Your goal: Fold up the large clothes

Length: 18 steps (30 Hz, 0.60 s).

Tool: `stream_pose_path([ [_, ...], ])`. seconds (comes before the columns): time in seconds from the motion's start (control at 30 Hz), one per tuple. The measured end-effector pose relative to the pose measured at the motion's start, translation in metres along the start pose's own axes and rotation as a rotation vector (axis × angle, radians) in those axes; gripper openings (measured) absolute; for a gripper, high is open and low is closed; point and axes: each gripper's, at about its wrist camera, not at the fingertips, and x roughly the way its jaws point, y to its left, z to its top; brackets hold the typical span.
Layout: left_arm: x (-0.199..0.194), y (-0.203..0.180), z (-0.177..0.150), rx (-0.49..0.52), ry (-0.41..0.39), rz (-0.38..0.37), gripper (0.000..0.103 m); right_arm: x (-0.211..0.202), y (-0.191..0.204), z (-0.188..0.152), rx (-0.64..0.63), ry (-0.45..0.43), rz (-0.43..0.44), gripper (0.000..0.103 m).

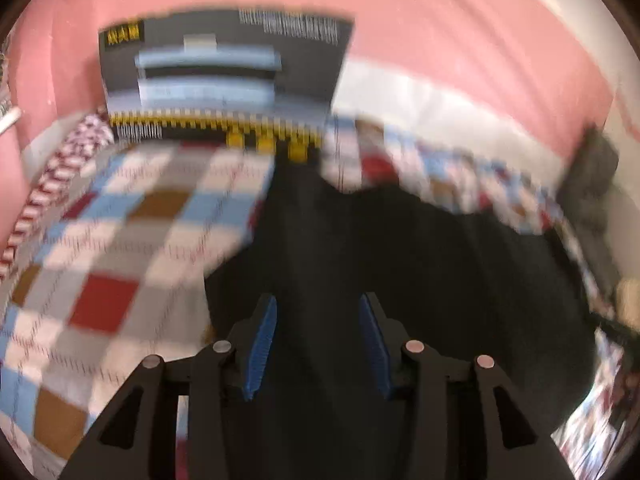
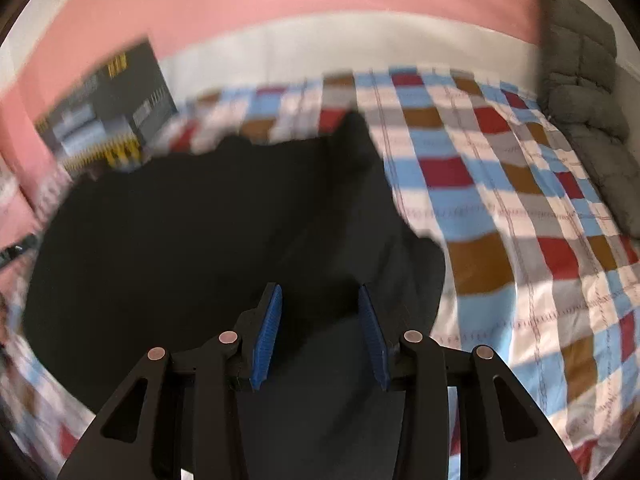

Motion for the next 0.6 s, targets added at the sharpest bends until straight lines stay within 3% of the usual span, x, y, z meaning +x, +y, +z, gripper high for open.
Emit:
stream_pose_path([
  [0.1, 0.015, -0.003, -0.018, 0.024, 0.02, 0.021, 0.045, 0.008, 0.002, -0.009, -0.017, -0.003, -0.023, 0.042],
  [0.43, 0.011, -0.011, -0.017, 0.051, 0.031, 0.066, 0.051, 0.002, 0.004, -0.012, -0.003, 0.015, -0.06, 0.046],
  [0.6, -0.031, -0.003, -0.029, 0.003, -0.014, 0.056, 0.051, -0.028, -0.008, -0.026, 0.06, 0.004, -0.01, 0.064],
])
